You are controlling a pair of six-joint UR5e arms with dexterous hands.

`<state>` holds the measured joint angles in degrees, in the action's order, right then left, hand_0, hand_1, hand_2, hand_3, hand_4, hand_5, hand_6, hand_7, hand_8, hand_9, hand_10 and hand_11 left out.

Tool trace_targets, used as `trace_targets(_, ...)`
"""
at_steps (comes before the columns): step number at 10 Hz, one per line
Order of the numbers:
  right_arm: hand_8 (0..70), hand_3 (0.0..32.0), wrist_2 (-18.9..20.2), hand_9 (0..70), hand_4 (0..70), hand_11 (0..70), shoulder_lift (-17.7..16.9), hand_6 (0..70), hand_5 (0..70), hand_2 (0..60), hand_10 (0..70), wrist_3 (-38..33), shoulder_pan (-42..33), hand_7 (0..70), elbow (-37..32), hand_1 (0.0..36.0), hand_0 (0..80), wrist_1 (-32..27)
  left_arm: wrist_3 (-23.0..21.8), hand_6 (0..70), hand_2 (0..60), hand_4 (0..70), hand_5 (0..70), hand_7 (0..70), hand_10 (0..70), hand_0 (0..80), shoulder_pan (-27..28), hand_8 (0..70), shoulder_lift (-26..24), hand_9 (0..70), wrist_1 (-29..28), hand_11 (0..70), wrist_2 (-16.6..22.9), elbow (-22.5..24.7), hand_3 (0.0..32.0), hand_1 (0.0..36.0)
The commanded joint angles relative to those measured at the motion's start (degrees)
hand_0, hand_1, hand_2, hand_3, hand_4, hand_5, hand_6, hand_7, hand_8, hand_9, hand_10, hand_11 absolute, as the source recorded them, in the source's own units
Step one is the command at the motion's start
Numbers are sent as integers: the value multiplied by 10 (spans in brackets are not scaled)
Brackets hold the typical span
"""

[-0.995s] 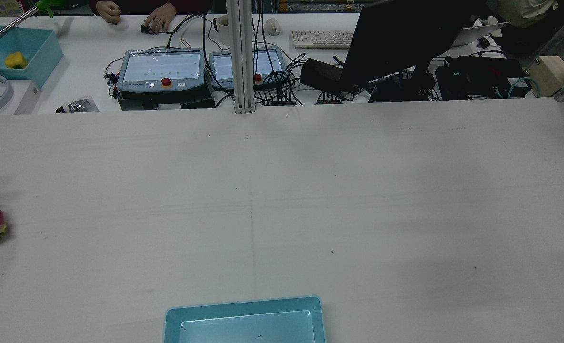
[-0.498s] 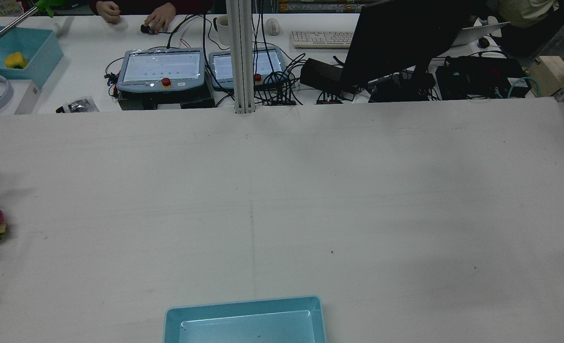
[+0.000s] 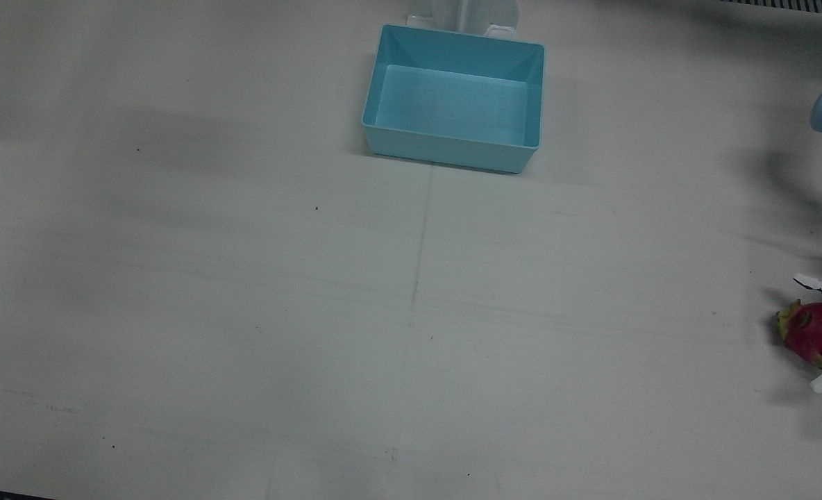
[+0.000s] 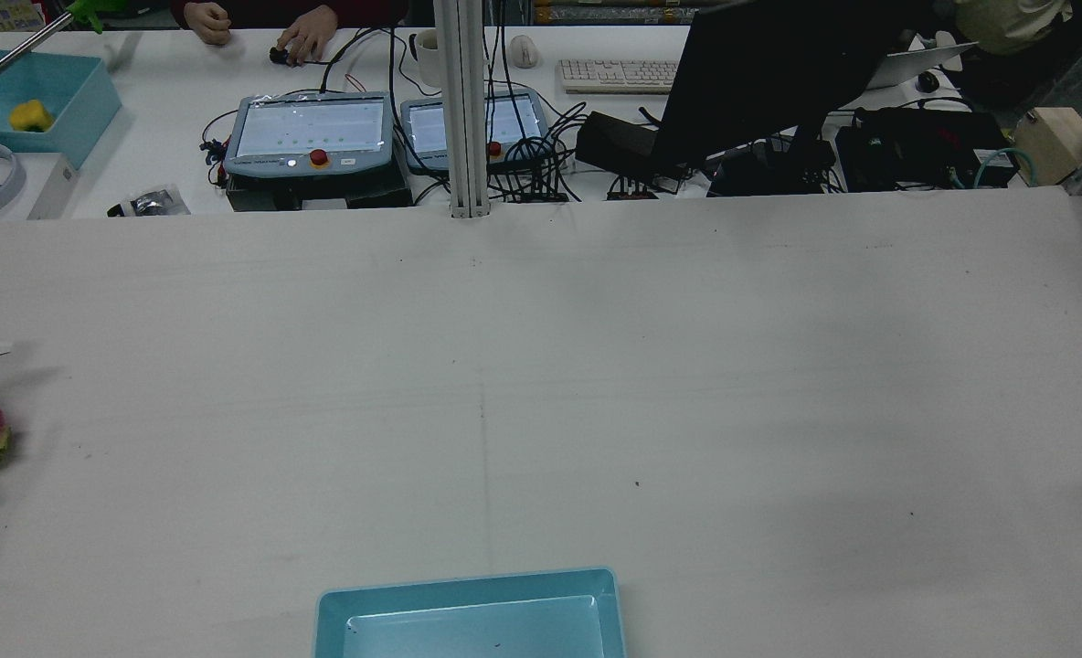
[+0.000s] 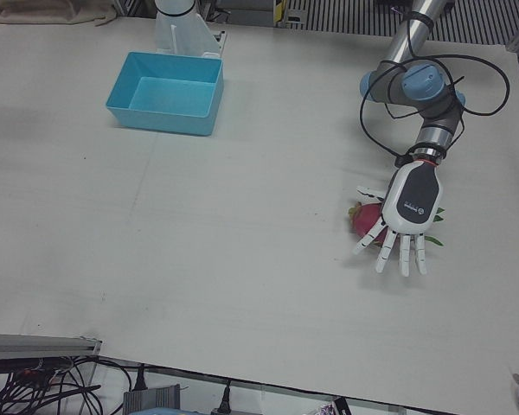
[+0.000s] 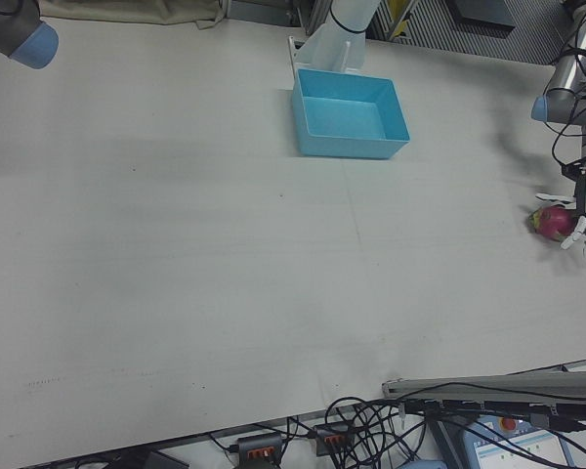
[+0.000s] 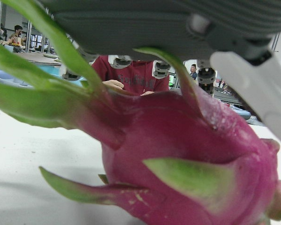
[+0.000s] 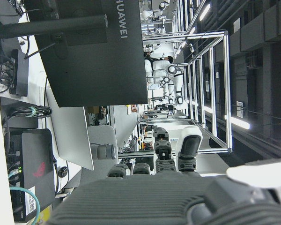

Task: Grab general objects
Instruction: 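Close the left hand fingers around the pink dragon fruit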

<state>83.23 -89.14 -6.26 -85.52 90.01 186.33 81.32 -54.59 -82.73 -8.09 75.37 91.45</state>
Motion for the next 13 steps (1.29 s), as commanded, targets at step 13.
trace_targets(13, 0, 0, 0, 0, 0, 0, 0, 0, 0, 0, 0, -1, 0, 0, 1, 0, 0, 0, 21, 0, 0, 0, 184, 106, 44, 511, 62, 0, -1, 7, -18, 77, -75, -2, 320, 124)
